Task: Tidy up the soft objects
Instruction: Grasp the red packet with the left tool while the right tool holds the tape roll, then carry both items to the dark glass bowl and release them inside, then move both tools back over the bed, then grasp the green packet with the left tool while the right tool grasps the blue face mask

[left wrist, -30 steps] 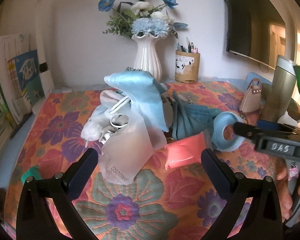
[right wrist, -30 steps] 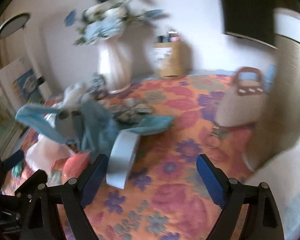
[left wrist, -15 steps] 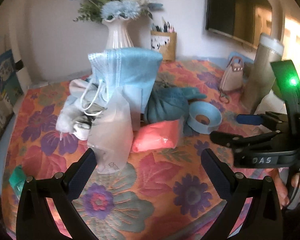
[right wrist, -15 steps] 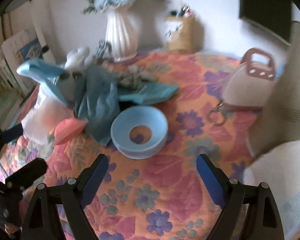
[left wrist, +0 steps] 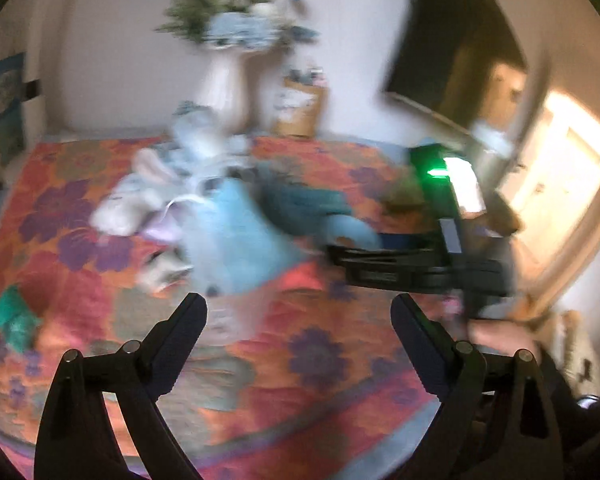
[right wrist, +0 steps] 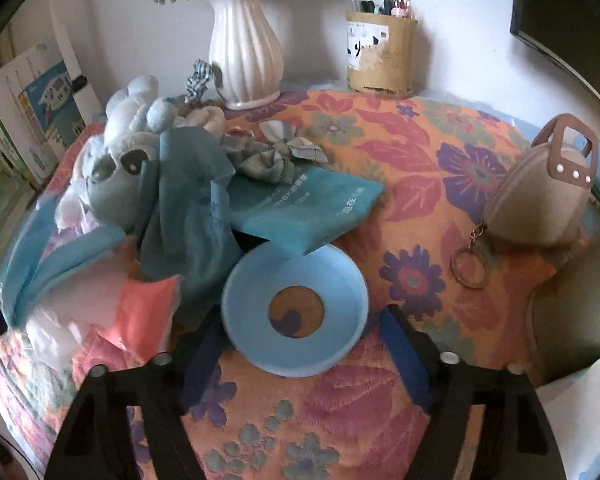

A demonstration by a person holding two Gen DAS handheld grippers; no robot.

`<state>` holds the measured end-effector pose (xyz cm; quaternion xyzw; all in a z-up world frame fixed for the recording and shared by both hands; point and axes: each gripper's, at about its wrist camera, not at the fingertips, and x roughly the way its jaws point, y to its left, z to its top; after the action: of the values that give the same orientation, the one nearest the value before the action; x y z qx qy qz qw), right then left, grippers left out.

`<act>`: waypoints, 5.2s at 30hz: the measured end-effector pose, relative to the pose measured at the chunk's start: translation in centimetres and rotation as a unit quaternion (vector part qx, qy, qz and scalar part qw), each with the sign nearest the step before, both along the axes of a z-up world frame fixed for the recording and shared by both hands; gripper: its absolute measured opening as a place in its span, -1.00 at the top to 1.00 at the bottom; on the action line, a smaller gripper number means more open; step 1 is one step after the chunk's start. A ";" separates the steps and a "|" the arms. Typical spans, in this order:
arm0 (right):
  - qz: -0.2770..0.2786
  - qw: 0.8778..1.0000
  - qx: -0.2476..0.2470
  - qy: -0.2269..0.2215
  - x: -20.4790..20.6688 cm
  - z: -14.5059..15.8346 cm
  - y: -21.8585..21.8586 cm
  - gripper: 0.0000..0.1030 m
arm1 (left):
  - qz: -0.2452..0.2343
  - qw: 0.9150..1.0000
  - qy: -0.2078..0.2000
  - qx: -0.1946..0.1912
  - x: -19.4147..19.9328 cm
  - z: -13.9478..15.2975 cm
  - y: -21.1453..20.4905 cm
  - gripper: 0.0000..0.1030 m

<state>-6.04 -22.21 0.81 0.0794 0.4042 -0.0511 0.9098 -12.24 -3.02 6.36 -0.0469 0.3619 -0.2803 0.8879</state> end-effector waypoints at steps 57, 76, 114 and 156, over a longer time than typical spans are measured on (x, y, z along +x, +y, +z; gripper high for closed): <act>-0.061 0.976 0.115 -0.177 -17.9 8.6 -4.2 -0.27 | -0.040 0.995 -0.088 0.028 -4.0 5.5 -9.6 -0.03; -0.329 0.904 0.169 -0.217 -31.4 6.9 -26.4 -0.27 | -0.188 0.977 -0.088 0.051 -3.7 7.6 -35.0 -0.03; -0.227 0.931 0.159 -0.237 -30.5 9.8 -22.1 -0.74 | -0.135 0.984 -0.116 0.004 -8.1 8.7 -24.2 -0.69; 0.133 0.962 0.230 -0.063 -1.8 3.9 7.6 -1.00 | 0.335 0.933 0.109 0.069 6.7 -5.2 14.9 -0.58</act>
<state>-7.82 -14.66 4.69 0.2345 0.3543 0.1697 0.8892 -5.56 11.90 1.12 -0.1338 0.4385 0.0659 0.8863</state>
